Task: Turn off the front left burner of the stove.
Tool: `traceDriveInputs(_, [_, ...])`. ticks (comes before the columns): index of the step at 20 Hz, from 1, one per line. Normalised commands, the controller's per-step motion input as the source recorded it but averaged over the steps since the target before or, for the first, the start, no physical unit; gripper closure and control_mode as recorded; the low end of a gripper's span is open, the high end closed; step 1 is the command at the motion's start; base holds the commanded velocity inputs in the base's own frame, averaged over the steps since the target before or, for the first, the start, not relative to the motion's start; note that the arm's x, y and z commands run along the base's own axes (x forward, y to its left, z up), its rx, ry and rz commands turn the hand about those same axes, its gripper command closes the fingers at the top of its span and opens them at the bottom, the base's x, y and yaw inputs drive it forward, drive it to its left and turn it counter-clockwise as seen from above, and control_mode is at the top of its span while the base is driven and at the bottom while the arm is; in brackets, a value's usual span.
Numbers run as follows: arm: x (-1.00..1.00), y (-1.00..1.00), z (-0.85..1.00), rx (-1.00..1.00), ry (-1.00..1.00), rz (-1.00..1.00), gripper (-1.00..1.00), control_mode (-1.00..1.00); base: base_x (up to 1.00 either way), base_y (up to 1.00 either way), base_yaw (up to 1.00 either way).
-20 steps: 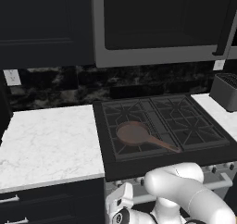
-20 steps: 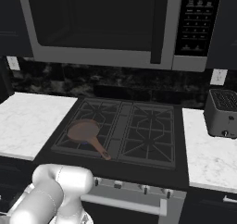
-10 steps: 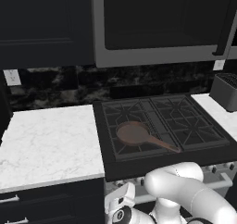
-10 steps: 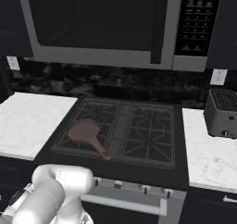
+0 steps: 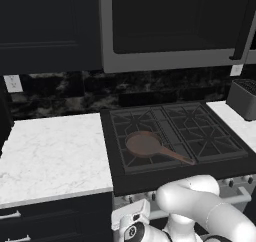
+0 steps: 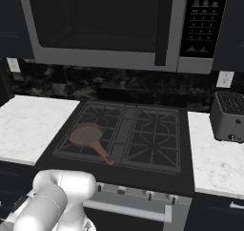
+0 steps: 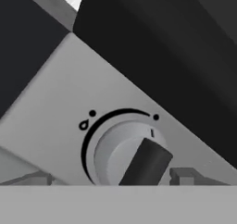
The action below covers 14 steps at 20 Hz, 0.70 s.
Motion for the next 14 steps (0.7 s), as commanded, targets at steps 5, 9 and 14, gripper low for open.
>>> traceDriveInputs(5, [0.0,-0.07,0.17,0.35,0.0,0.12,1.0,-1.0,0.0,0.0,0.0])
traceDriveInputs(9, [0.0,-0.07,0.22,0.33,0.0,0.11,1.0,-1.0,0.0,0.0,0.0])
traceDriveInputs(14, [0.0,-0.04,0.25,0.29,0.0,0.1,1.0,-1.0,0.0,0.0,0.0])
